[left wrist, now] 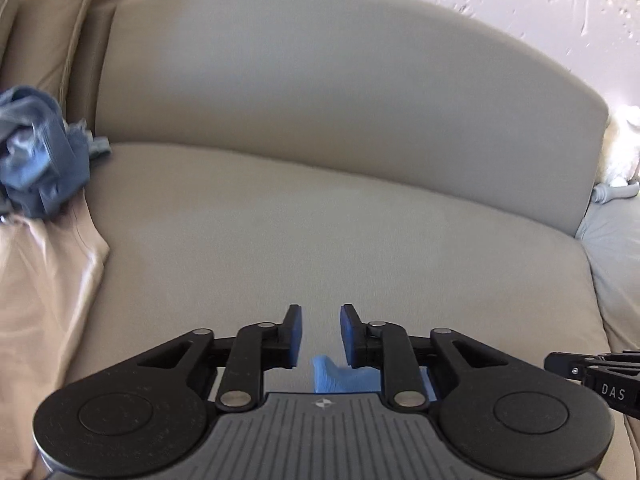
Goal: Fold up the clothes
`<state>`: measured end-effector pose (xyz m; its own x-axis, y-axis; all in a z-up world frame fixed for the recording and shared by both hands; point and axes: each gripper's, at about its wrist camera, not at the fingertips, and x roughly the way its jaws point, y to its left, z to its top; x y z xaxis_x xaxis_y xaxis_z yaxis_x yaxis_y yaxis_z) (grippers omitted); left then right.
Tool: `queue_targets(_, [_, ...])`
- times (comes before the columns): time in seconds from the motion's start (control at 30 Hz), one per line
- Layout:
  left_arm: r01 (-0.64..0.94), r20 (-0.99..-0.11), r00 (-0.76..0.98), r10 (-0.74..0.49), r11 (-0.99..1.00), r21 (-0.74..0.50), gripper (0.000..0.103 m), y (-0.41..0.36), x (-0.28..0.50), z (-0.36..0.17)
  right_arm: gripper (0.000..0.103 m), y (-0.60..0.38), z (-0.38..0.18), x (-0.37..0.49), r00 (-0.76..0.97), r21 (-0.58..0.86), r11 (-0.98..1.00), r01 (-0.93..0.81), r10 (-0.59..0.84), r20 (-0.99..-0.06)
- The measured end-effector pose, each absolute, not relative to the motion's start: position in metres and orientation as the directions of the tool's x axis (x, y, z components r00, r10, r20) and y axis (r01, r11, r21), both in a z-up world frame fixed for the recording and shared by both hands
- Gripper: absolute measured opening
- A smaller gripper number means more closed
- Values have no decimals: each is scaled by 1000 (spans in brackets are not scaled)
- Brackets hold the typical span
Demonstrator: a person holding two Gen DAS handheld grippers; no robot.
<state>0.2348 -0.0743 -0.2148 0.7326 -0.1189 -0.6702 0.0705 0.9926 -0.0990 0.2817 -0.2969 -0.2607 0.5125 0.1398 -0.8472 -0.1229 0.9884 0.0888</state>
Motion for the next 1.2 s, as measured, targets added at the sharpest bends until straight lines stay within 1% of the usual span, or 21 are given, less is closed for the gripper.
queue_targets(0.03, [123,-667,730,-149,989,-87,14,-78,227,-213,2,-294,-255,280,533,122,980,-158,189,-825])
queue_targets(0.07, [180,-671,719,-184,981,-77,7,-82,220,-213,5,-289,-248,279,549,153,966,-207,244,-799])
queue_targets(0.13, [264,-680,693,-237,962,-65,6,-88,208,-215,7,-275,-243,277,545,182,932,-314,334,-769])
queue_targets(0.17, [283,-692,684,-231,958,-40,6,-93,205,-223,8,-267,-245,277,529,188,916,-355,363,-767])
queue_targets(0.23, [278,-736,657,-161,960,38,6,-101,212,-246,8,-253,-254,280,495,185,898,-400,381,-781])
queue_targets(0.3, [181,-802,594,-62,982,59,8,-92,232,-274,8,-243,-270,281,454,125,896,-425,331,-827])
queue_targets(0.33, [148,-814,581,-22,986,79,6,-86,238,-279,6,-241,-278,278,451,54,900,-433,268,-851])
queue_targets(0.37, [146,-814,580,-9,985,93,6,-83,239,-279,4,-242,-282,276,455,-2,902,-432,216,-864])
queue_targets(0.43, [157,-805,593,11,979,129,5,-76,236,-271,6,-256,-276,269,482,-68,914,-401,148,-863])
queue_targets(0.47, [148,-796,606,12,981,128,5,-70,232,-264,9,-262,-272,266,495,-100,917,-385,114,-861])
queue_targets(0.53, [149,-781,622,-49,987,57,5,-61,220,-250,9,-275,-265,261,514,-143,924,-354,65,-855])
queue_targets(0.63, [262,-760,603,-244,960,-100,5,-72,187,-229,15,-286,-244,245,509,7,931,-364,205,-836])
queue_targets(0.67, [302,-756,596,-271,948,-102,5,-85,176,-226,18,-284,-239,239,507,41,924,-380,244,-827])
queue_targets(0.77, [362,-776,571,-267,931,-54,6,-117,154,-229,19,-267,-237,214,459,134,886,-445,354,-815])
queue_targets(0.83, [330,-813,533,-233,942,-53,6,-117,155,-247,20,-253,-248,201,425,95,876,-474,322,-846])
queue_targets(0.9, [324,-812,537,-229,945,-53,6,-106,149,-249,21,-249,-261,187,397,37,877,-479,254,-882])
queue_targets(0.93, [324,-818,527,-232,944,-59,6,-98,147,-249,21,-250,-258,178,406,21,881,-474,239,-882])
queue_targets(0.97, [323,-823,516,-238,944,-70,6,-89,147,-250,23,-257,-253,169,398,22,888,-460,228,-889])
queue_targets(1.07, [337,-822,511,-251,938,-76,6,-77,117,-237,23,-285,-238,139,353,30,907,-420,194,-915])
queue_targets(1.13, [358,-802,532,-273,930,-79,6,-80,96,-226,25,-292,-229,120,374,13,913,-407,179,-910])
queue_targets(1.2, [382,-775,555,-302,920,-86,7,-91,79,-215,26,-297,-214,102,412,57,924,-377,223,-884])
